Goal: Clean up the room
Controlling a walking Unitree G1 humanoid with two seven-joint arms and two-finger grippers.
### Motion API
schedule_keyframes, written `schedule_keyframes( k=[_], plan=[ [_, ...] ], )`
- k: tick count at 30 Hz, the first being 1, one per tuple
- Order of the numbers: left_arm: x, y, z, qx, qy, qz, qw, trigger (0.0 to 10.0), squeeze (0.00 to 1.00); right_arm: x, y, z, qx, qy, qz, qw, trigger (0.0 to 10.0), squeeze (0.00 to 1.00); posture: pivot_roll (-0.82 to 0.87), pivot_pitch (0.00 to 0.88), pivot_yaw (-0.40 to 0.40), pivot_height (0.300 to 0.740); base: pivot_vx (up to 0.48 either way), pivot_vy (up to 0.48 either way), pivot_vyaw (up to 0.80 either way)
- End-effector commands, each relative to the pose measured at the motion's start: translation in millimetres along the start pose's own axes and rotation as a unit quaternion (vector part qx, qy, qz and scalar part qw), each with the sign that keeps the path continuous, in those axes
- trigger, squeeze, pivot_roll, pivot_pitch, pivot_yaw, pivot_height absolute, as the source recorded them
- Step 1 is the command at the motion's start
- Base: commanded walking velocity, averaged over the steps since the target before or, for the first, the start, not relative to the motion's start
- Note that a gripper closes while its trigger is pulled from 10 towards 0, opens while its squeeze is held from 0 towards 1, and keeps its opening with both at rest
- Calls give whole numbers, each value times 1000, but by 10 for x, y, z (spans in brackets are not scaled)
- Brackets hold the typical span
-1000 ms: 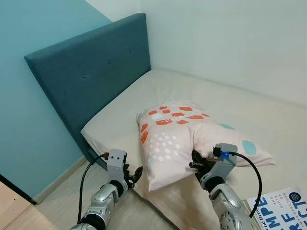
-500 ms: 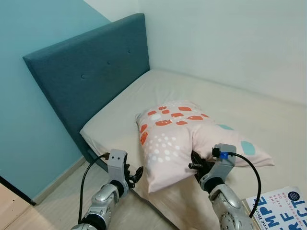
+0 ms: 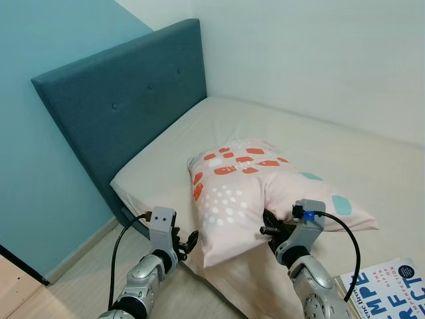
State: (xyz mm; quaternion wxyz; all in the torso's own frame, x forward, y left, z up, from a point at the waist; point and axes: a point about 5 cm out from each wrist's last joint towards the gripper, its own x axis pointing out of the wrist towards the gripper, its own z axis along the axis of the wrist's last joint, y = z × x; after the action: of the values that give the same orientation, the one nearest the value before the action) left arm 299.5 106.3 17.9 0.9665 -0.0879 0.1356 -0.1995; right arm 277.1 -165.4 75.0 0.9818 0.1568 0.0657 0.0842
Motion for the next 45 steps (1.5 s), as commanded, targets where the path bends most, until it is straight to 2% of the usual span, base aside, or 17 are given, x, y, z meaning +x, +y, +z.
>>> schedule_keyframes(
  k=[1, 14, 18, 21, 26, 32, 36, 45],
  plan=[
    [-7, 14, -4, -3, -1, 4, 1000, 10000, 0, 43, 85, 17, -4, -1, 21, 1000, 10000, 0, -116, 31, 44, 740, 0, 0, 0],
    [-5, 3, -8, -3, -1, 4, 1000, 10000, 0, 40, 110, -1, -6, 6, 30, 1000, 10000, 0, -118, 34, 42, 740, 0, 0, 0],
    [-9, 16, -14, 1, 3, 9, 1000, 10000, 0, 27, 205, -80, -13, 35, 70, 997, 10000, 0, -118, 33, 43, 740, 0, 0, 0],
    [-13, 20, -13, 9, 4, 5, 1000, 10000, 0, -8, 347, -188, -70, 71, 136, 986, 10000, 0, -117, 34, 44, 740, 0, 0, 0],
    [-9, 47, 11, 10, 0, 15, 1000, 10000, 0, 18, 423, -123, -101, 65, 175, 977, 10000, 0, -114, 36, 44, 740, 0, 0, 469],
    [-7, 63, 24, 10, -1, 19, 1000, 10000, 0, 11, 512, -69, -94, 57, 213, 971, 10000, 0, -109, 31, 43, 740, 0, 0, 781],
    [-15, 84, 23, 10, 0, 23, 1000, 10000, 0, -42, 685, -24, -101, 49, 288, 951, 10000, 0, -117, 39, 50, 740, 137, 0, 781],
    [-15, 81, 22, 13, 0, 25, 1000, 10000, 0, -82, 789, 18, -96, 43, 328, 939, 10000, 0, -116, 35, 49, 740, 297, 0, 781]
  ],
)
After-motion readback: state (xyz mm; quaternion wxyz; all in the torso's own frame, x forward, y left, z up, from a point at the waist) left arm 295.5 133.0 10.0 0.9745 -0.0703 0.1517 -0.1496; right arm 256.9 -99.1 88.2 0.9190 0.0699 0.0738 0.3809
